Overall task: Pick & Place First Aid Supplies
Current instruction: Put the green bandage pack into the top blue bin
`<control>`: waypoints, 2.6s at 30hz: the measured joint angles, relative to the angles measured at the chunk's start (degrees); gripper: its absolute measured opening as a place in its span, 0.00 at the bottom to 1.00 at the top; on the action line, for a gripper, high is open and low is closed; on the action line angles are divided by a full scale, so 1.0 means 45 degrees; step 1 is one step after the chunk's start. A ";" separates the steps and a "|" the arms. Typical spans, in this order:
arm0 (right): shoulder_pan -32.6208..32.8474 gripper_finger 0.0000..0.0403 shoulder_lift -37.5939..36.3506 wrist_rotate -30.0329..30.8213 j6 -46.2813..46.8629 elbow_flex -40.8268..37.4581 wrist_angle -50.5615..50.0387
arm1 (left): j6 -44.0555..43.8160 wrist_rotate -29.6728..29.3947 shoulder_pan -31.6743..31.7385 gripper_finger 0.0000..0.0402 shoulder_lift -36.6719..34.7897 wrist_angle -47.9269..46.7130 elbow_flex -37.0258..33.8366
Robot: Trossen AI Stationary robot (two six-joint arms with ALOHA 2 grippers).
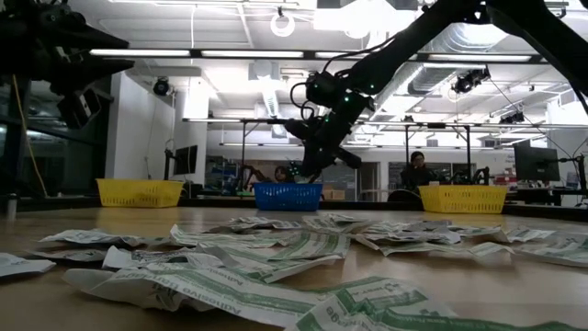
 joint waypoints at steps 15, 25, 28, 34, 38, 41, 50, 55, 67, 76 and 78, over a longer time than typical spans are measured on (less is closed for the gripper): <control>-0.0358 0.42 -0.1701 -0.0546 -0.0844 -0.0005 -0.2678 | 0.0001 0.0595 -0.0005 0.24 0.0000 -0.0365 -0.0024; 0.1171 0.44 -0.2695 -0.2187 -0.4805 -0.0003 -0.7319 | 0.0005 0.0687 -0.0005 0.24 0.0005 -0.0406 -0.0034; 0.1926 0.44 -0.2729 -0.2220 -0.5593 -0.0285 -0.7850 | 0.0002 0.0805 -0.0005 0.24 0.0005 -0.0483 -0.0034; 0.3584 0.44 -0.2729 -0.3016 -0.5935 -0.1768 -0.6787 | -0.0034 0.0886 -0.0005 0.24 0.0005 -0.0747 -0.0034; 0.4661 0.44 -0.2724 -0.3277 -0.6057 -0.3029 -0.5321 | -0.0039 0.0886 -0.0005 0.24 0.0005 -0.0737 -0.0034; 0.5278 0.44 -0.2724 -0.2648 -0.5948 -0.3648 -0.4300 | -0.0039 0.0886 -0.0005 0.24 0.0005 -0.0732 -0.0039; 0.6333 0.44 -0.2724 -0.1052 -0.3995 -0.4649 -0.2531 | -0.0087 0.0881 -0.0007 0.24 0.0005 -0.0699 -0.0039; 0.6887 0.44 -0.2724 0.0336 -0.5079 -0.5022 -0.2238 | -0.0092 0.0881 -0.0005 0.24 0.0005 -0.0699 -0.0039; 0.6946 0.44 -0.2722 0.1076 -0.5630 -0.5022 -0.2205 | -0.0097 0.0875 -0.0008 0.24 0.0005 -0.0718 -0.0039; 0.7212 0.44 -0.2719 0.1095 -0.6319 -0.5022 -0.2215 | -0.0097 0.0871 -0.0009 0.24 0.0000 -0.0757 -0.0039; 0.7344 0.44 -0.2719 0.1117 -0.6400 -0.5022 -0.2215 | -0.0097 0.0866 -0.0008 0.24 0.0000 -0.0757 -0.0039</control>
